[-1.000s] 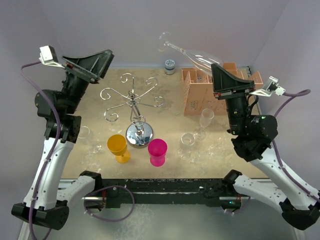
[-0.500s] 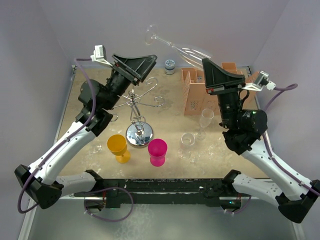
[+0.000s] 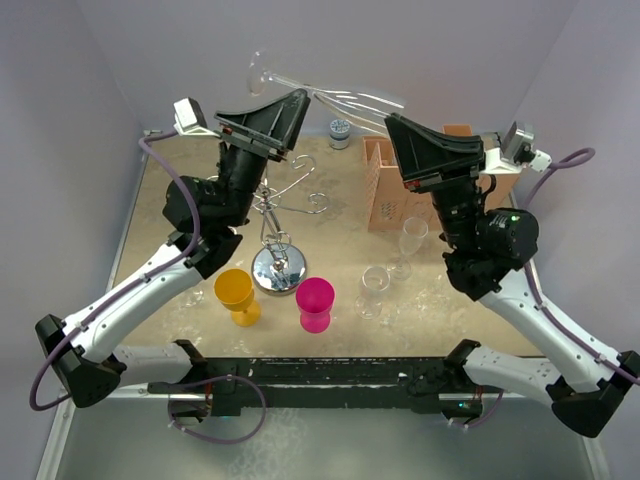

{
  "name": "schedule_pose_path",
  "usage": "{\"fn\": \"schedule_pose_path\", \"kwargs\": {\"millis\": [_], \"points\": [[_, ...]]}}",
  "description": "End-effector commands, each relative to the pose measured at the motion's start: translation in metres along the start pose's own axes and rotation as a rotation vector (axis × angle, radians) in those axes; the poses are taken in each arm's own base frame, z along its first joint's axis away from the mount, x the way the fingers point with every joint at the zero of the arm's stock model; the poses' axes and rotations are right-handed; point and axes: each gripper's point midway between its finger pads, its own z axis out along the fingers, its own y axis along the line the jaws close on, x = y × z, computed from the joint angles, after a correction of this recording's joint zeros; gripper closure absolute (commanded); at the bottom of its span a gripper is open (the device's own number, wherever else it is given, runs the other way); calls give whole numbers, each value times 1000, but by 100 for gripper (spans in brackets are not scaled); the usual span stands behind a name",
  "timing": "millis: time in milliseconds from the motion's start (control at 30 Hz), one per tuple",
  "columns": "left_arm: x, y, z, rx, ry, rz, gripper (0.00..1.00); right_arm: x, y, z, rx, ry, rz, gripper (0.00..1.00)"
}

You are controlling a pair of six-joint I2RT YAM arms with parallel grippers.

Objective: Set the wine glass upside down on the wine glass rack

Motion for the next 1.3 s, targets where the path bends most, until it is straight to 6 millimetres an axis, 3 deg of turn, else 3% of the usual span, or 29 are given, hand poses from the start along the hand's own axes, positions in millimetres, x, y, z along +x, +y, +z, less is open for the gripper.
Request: {"fn": "schedule_pose_path", "kwargs": {"millis": [0,300,600,767,967,1100,1267], "points": [[-24,-34,3,113,-120,11,59,-26,41,6,-159,-53,22,100],[-25,-49,0,187,-145,15,86,-13,57,-1,-257,12,44,100],[-25,-50,-4,207,-169,47,93,18,69,-14,-380,118,99,100],[-20,-41,-1,187,-171,77,89,26,59,-11,-334,118,206,100],[-21,-23,-5,141,-191,132,80,1,17,-6,-76,-54,396,100],[-20,-15,-7,111,-193,169,79,-8,-6,-6,57,-125,482,100],[-22,-7,-10,79,-201,206,70,-10,-10,-4,85,-139,535,100]]}}
